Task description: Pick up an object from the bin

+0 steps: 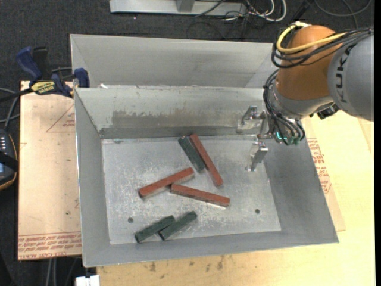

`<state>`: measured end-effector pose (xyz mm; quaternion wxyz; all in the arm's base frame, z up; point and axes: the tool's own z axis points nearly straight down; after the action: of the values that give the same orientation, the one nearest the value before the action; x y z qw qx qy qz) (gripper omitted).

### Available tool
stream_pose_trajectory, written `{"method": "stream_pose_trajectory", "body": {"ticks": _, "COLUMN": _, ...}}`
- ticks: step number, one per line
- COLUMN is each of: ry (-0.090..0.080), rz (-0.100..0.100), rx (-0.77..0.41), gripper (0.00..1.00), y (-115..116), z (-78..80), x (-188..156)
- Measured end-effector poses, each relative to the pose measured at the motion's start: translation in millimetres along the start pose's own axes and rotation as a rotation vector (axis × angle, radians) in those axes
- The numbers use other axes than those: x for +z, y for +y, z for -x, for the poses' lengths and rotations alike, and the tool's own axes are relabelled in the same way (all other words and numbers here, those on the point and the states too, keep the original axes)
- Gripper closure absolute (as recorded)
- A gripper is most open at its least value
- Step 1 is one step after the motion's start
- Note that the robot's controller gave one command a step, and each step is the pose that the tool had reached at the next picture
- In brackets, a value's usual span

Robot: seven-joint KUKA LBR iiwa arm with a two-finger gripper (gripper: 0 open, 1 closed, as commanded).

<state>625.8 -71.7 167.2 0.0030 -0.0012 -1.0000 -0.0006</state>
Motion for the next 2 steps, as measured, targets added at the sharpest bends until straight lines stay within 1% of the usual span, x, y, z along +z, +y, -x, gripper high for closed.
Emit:
{"method": "stream_pose_trajectory", "body": {"ticks": 1, "ry": -0.007, "rz": -0.001, "rx": -0.001, "gripper": 0.0, "y": 0, "z": 1.6, "x": -5}}
{"method": "stream_pose_trajectory", "body": {"ticks": 2, "ry": -0.013, "rz": -0.002, "rx": -0.056, "gripper": 0.0, "y": 11, "z": -33.3, "x": 17}}
